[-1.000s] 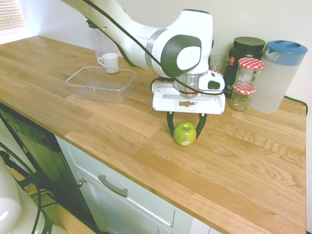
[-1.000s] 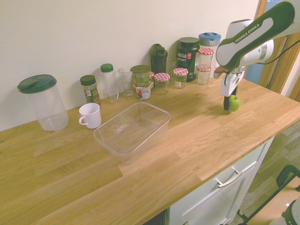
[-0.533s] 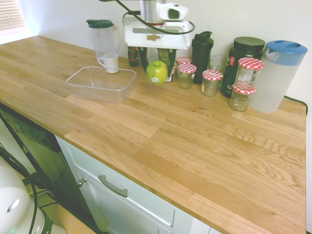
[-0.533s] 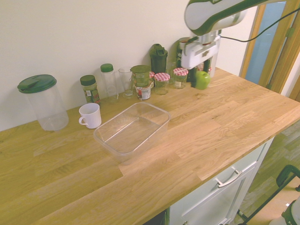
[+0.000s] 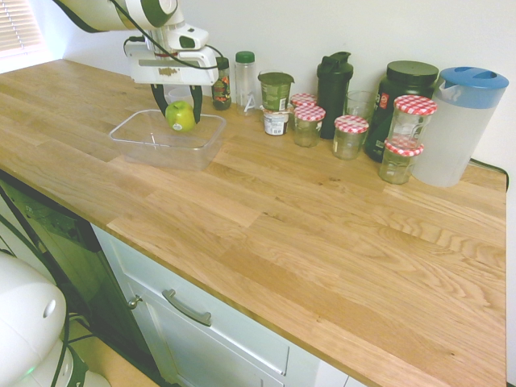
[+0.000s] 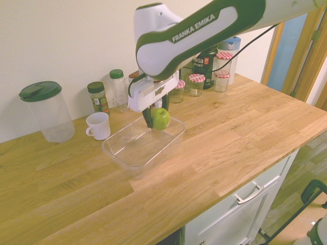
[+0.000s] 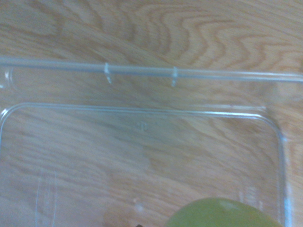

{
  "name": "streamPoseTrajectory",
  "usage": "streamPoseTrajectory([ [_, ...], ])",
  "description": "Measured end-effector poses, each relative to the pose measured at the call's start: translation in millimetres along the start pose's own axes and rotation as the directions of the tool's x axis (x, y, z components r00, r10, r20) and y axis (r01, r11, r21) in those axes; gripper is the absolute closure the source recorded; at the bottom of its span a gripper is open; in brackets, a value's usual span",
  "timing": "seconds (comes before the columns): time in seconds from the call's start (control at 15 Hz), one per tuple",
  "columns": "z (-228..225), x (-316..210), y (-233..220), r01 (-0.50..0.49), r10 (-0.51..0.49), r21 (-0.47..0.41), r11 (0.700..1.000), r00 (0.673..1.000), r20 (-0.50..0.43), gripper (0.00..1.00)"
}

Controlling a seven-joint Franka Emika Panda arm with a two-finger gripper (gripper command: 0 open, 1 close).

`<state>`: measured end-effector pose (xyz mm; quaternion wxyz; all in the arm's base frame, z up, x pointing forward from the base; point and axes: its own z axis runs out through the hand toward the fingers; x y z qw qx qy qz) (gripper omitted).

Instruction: Put the apple into the container

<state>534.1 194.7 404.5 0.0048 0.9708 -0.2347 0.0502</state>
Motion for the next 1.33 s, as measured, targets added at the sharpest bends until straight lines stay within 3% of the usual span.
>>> streamPoseTrajectory([
  [0.07,12.0,-1.2,-5.6,-0.006,0.006,-0.002,1.000,1.000,0.005,1.00],
  [0.13,20.7,-2.7,-10.7,-0.007,0.007,-0.007,1.000,1.000,0.014,0.00],
  [0.93,37.2,8.2,-9.2,-0.031,0.031,-0.019,0.999,0.999,0.014,0.00],
  [1.13,-12.0,30.5,9.9,-0.068,0.068,-0.003,0.998,0.998,-0.013,0.00],
  [1.33,-81.0,67.4,93.2,-0.170,0.170,-0.016,0.985,0.985,0.005,0.00],
])
